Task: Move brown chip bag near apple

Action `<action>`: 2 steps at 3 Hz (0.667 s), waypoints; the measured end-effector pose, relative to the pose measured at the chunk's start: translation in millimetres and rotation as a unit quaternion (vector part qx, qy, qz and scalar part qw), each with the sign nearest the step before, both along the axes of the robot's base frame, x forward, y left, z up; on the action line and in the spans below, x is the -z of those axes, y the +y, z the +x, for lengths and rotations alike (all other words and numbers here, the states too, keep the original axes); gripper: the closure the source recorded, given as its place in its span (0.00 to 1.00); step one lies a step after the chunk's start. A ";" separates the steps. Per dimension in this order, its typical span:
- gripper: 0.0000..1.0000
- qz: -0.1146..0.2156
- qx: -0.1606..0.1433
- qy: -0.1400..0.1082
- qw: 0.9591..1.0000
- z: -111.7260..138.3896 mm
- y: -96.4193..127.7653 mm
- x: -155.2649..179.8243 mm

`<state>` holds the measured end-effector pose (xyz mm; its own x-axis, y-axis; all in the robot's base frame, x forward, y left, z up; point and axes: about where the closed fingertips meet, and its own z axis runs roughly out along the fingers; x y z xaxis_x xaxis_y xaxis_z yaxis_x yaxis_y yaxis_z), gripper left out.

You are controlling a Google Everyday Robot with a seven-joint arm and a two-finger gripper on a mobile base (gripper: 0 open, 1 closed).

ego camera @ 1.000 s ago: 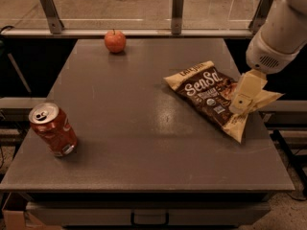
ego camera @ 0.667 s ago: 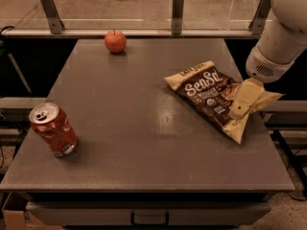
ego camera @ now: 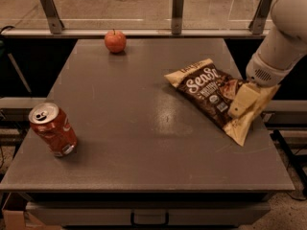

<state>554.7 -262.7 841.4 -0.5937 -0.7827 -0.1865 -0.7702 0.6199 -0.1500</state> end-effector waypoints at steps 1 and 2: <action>0.71 0.026 -0.003 -0.017 1.000 -2.5 9.9 -23.1; 0.93 0.056 -0.016 -0.057 0.997 -7.6 20.6 -66.8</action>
Offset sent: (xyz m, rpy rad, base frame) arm -0.0164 0.0348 0.1333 0.1997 -0.2294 0.0699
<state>547.1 -242.1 908.3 -0.5385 -0.7718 -0.3381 -0.7719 0.6127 -0.1692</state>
